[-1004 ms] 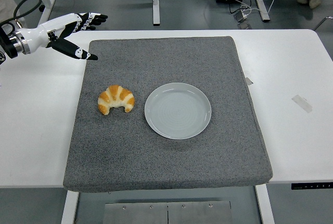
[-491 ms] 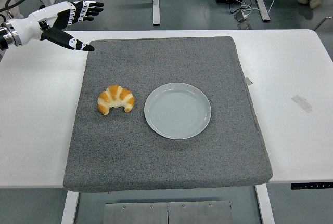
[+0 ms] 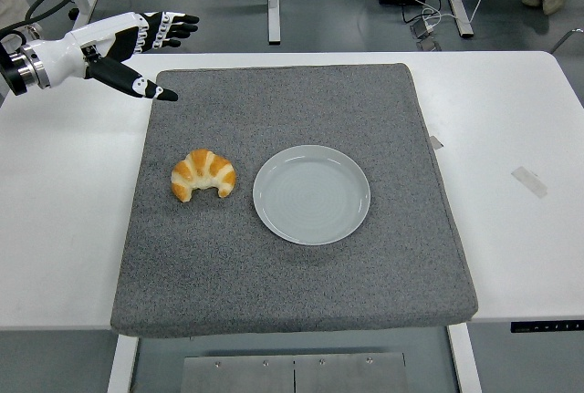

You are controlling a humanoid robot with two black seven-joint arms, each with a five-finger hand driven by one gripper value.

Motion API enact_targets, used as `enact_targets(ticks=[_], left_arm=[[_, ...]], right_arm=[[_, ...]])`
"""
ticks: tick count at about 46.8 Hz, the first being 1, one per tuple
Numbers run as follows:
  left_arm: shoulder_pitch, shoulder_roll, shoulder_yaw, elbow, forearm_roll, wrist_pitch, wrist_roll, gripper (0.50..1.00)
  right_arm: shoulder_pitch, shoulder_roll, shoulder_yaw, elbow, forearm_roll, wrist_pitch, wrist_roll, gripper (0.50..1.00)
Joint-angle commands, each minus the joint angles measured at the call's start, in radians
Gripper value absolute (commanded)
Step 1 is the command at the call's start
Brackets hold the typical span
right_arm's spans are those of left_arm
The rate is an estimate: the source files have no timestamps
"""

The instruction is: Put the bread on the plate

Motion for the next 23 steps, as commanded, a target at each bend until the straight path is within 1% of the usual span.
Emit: enact_targets(ticks=[1, 7, 11, 17, 23], left_arm=[[-0.007, 0.022, 0.021, -0.025, 0.073, 0.001, 0.000, 0.981], [-0.008, 0.029, 0.028, -0.045, 0.183, 0.001, 0.000, 0.981], [-0.010, 0.047, 0.032, -0.047, 0.251, 0.001, 0.000, 0.981], [-0.014, 0.039, 0.032, -0.047, 0.358, 0.004, 0.000, 0.981], [-0.013, 0.030, 0.031, -0.047, 0.425, 0.008, 0.000, 0.981]], right_arm=[[0.000, 0.000, 0.000, 0.000, 0.001, 0.000, 0.000, 1.000], [0.000, 0.000, 0.000, 0.000, -0.001, 0.000, 0.000, 1.000], [0.000, 0.000, 0.000, 0.000, 0.001, 0.000, 0.000, 1.000], [0.000, 0.000, 0.000, 0.000, -0.001, 0.000, 0.000, 1.000], [0.000, 0.000, 0.000, 0.000, 0.001, 0.000, 0.000, 1.000]])
